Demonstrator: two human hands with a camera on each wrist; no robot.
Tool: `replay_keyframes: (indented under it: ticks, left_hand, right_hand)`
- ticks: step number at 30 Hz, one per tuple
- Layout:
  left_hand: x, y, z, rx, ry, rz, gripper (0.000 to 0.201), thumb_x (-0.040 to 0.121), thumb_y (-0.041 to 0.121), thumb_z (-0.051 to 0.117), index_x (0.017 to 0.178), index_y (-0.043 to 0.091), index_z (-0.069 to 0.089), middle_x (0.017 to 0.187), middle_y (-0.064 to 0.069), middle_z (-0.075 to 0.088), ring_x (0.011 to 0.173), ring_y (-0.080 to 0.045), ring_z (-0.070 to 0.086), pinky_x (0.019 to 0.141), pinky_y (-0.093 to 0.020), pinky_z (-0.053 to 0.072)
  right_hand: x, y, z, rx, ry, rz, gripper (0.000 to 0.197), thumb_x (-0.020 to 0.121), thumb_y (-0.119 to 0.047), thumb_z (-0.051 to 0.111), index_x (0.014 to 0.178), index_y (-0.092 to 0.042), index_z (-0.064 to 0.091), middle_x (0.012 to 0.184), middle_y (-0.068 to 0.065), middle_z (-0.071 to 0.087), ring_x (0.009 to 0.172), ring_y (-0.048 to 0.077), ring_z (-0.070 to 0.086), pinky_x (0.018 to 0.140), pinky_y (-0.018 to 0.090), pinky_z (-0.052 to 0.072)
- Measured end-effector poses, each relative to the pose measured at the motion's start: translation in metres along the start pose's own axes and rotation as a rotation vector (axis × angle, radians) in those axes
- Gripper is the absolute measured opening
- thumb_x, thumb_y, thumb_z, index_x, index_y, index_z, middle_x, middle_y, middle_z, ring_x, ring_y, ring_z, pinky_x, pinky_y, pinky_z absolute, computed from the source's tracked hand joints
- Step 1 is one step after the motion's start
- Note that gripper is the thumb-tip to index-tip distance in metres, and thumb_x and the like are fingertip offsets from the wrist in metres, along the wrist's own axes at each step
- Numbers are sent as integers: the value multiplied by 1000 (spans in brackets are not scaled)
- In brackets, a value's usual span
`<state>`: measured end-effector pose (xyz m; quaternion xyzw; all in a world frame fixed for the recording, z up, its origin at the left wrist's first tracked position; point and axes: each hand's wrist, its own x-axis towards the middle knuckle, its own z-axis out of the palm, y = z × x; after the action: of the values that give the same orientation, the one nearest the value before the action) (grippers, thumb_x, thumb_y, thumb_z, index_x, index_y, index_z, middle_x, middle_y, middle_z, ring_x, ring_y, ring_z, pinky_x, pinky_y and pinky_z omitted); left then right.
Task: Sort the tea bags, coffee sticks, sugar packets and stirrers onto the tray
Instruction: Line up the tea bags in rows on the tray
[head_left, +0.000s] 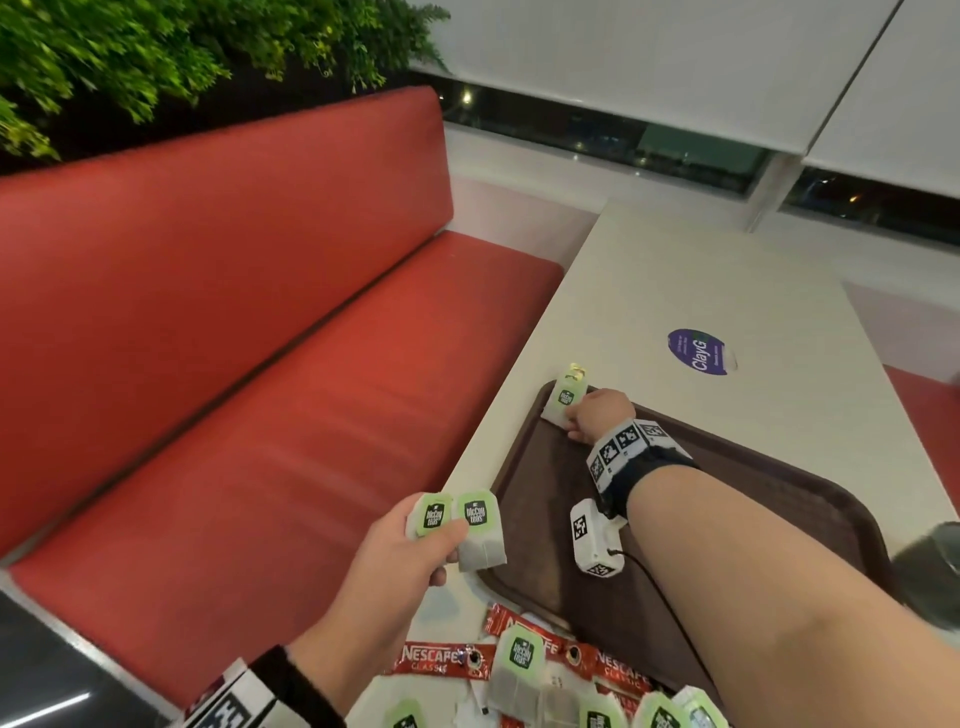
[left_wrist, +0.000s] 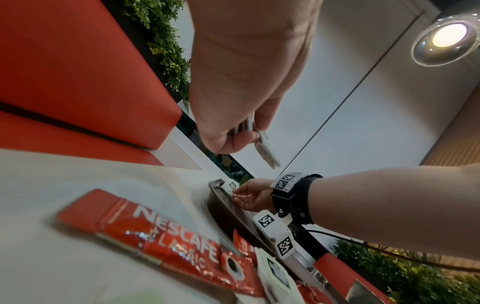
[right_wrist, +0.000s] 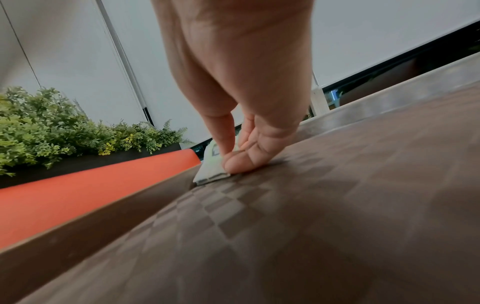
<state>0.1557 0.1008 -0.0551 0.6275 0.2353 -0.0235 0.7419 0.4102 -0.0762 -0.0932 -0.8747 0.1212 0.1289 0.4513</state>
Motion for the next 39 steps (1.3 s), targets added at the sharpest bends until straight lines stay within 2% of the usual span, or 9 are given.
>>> replay_keyframes:
  ticks: [3,7,9,14,18,22,26,29,39]
  left_hand:
    - [3,2,2,-4,-14,10,10,88,8,63,93,17,68,90,-14,70,63,-11,47,58,-28,41]
    - [4,8,6,0,-30,29,12,89,7,62,96,15,67,82,-8,66,60,-7,48,56,-25,40]
    - [4,12,9,8,-48,41,11,90,8,61,98,13,66,83,-10,64,59,-7,48,55,-24,40]
    - [3,20,22,11,-82,50,14,90,7,61,99,17,65,82,-4,67,61,-6,50,54,-22,41]
    - [3,20,34,40,-90,41,13,90,7,62,100,15,65,69,3,62,61,-7,50,55,-22,41]
    - [6,21,36,-85,-65,-30,11,90,13,62,101,11,64,78,-6,64,65,-11,52,56,-25,40]
    - [6,22,24,-183,-31,-104,9,95,11,52,102,5,56,78,-14,62,63,-16,54,54,-26,40]
    - [8,20,13,-196,-9,-128,16,98,10,40,101,2,53,79,-19,61,60,-19,55,50,-27,39]
    - [9,12,-7,-194,18,-155,12,100,13,43,98,10,55,102,-23,64,86,-29,68,66,-30,55]
  right_hand:
    - [-5,-4,-1,43,120,79,11,85,-1,61,94,-5,54,73,11,65,63,22,66,67,36,60]
    - [-38,-7,-16,151,177,-100,7,86,-6,58,93,-9,58,80,11,65,62,17,61,63,29,56]
    - [-70,-9,-27,81,85,-251,5,86,-12,62,81,-12,64,78,4,64,68,15,58,67,27,51]
    - [-158,-8,-39,-78,-483,-415,14,86,-30,68,83,-17,72,69,-9,65,64,2,57,59,13,42]
    - [-177,2,-32,-97,-516,-464,23,84,-18,71,64,-25,62,54,-14,56,52,0,46,56,10,38]
    - [-164,8,-31,-20,-450,-406,31,84,-14,71,58,-22,56,54,-8,58,51,6,48,54,15,41]
    - [-119,12,-27,243,-215,-154,28,84,-5,68,61,-15,55,60,6,59,52,13,50,46,20,39]
    - [-82,11,-17,234,-65,-42,27,82,-3,69,64,-14,52,65,6,60,53,11,51,44,19,39]
    - [-23,-3,4,119,-87,118,17,92,-3,56,76,-9,52,70,4,56,63,15,56,86,32,52]
